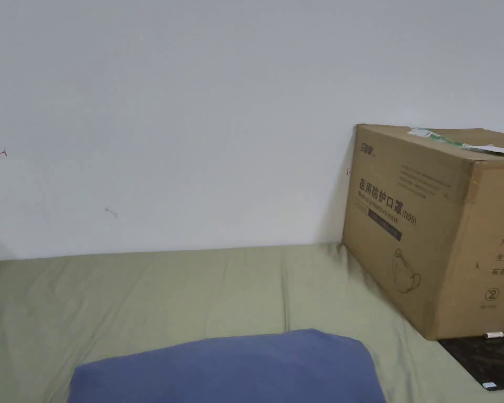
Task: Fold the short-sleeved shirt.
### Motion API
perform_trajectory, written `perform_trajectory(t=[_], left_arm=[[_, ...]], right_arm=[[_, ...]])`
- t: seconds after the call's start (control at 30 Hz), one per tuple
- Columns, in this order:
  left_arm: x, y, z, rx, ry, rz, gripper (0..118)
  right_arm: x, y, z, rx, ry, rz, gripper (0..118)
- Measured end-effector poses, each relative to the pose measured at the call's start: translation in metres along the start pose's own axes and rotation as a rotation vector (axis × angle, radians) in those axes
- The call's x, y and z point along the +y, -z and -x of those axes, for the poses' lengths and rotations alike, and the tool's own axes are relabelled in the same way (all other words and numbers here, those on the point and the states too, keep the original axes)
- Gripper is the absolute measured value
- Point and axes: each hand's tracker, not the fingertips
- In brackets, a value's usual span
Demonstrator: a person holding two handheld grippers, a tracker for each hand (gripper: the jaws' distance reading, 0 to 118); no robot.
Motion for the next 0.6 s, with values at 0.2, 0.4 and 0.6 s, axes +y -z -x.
perform_trajectory(t=[0.2, 0.4, 0.6], left_arm=[[-0.082, -0.015, 0.018, -0.06, -0.063, 0.108, 1], [-0.115, -0.033, 0.016, -0.058, -0.042, 0.109, 1], [-0.109, -0.046, 0.015, -0.05, -0.071, 0.036, 95]], right_arm=[[-0.097, -0.037, -0.034, 0.055, 0.112, 0.044, 5], [-0.128, -0.063, -0.022, 0.015, 0.054, 0.07, 5], [-0.117, -0.066, -0.002, -0.065, 0.058, 0.059, 6]])
